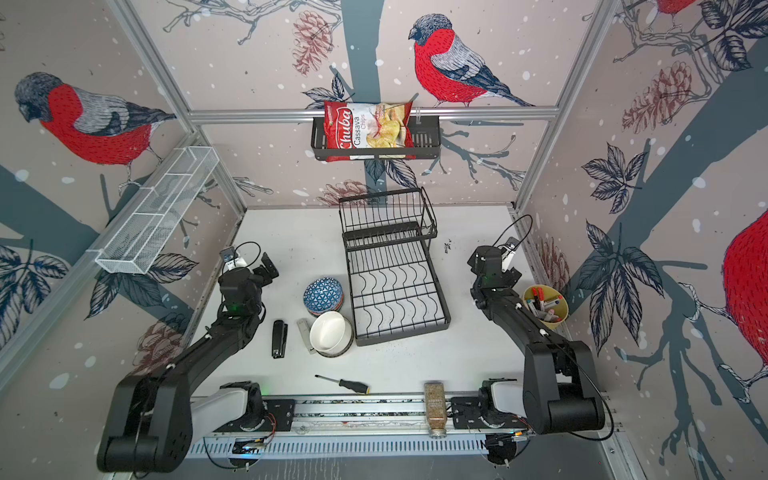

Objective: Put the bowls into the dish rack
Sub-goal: 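Move the left gripper to the white bowls while the right nears the rack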

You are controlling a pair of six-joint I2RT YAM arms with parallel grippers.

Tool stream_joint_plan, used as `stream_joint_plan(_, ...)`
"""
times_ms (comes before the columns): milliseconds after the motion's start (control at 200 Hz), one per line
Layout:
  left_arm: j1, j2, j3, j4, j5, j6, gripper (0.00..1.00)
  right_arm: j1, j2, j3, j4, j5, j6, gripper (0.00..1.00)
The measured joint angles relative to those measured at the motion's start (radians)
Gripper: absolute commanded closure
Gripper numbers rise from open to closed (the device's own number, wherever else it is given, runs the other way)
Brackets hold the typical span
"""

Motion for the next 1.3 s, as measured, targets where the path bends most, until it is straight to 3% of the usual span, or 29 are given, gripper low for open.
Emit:
stream_joint_plan(200,-0.066,-0.129,0.026,-0.287,0.082,-0.182,0.02,0.069,-0.009,0.037,-0.193,-0.094,0.065,0.01)
stream_joint_plan(570,-0.194,-0.304,0.120,-0.703,0.239,-0.355,0.02,0.432,-0.080,0.136,-0.385,-0.047,0.079,0.01)
stream_joint_plan(820,-0.288,-0.346,0.161,-0.854,0.329,-0.415,0.05,0.575,-0.117,0.180,-0.461,-0.042,0.093,0.01)
stream_joint_plan(1296,-0.520,-0.386,0.235,-1.086,0.326,-0.533,0.23,0.724,-0.098,0.213,-0.495,-0.076,0.068,0.01)
